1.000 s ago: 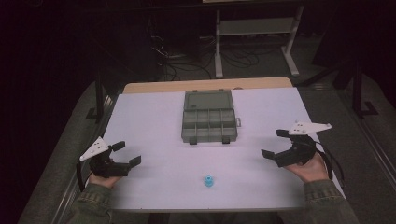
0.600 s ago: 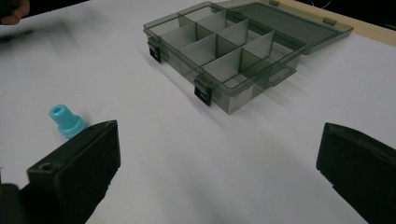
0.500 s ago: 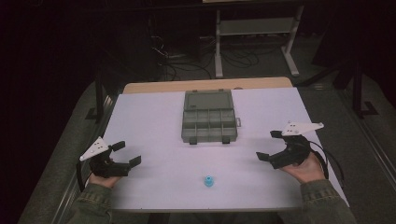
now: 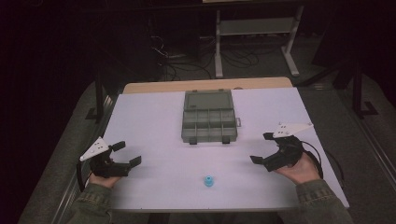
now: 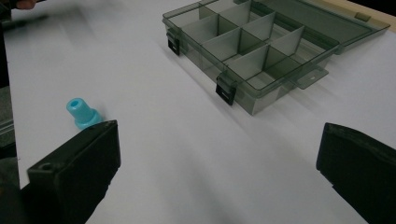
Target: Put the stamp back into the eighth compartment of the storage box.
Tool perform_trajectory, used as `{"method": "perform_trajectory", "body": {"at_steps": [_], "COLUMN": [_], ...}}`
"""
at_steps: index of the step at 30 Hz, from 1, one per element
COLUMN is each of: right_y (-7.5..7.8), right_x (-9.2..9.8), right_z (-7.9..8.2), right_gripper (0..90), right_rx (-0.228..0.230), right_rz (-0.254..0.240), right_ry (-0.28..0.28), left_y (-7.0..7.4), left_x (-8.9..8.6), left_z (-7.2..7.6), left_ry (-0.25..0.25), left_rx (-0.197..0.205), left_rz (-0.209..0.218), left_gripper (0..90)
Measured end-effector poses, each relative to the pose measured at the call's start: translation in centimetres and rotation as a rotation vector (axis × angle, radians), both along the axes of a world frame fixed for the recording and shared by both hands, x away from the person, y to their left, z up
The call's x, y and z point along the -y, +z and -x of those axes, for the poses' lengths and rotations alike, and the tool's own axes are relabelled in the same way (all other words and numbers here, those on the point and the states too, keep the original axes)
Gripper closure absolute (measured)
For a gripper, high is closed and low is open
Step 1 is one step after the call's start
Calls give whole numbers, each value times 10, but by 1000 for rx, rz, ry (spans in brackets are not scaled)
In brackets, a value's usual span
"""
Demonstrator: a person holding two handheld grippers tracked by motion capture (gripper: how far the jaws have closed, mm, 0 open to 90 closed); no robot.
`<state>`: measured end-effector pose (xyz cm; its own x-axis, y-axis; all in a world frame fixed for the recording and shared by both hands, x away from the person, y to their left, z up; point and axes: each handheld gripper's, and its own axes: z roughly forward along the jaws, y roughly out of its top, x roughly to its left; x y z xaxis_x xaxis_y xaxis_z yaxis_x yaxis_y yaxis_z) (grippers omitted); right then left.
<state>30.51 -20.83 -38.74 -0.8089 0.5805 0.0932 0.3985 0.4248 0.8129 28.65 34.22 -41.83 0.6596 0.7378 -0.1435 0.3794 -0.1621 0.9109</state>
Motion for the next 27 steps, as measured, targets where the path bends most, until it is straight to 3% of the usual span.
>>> {"method": "perform_trajectory", "body": {"at_steps": [27], "right_y": [3], "right_x": [-30], "right_z": [0], "right_gripper": [0], "right_rx": [-19], "right_rz": [61], "right_ry": [88], "left_y": [1], "left_x": [0], "left_z": [1], "left_ry": [2], "left_rx": [2], "left_rz": [-1], "left_gripper": [0]}}
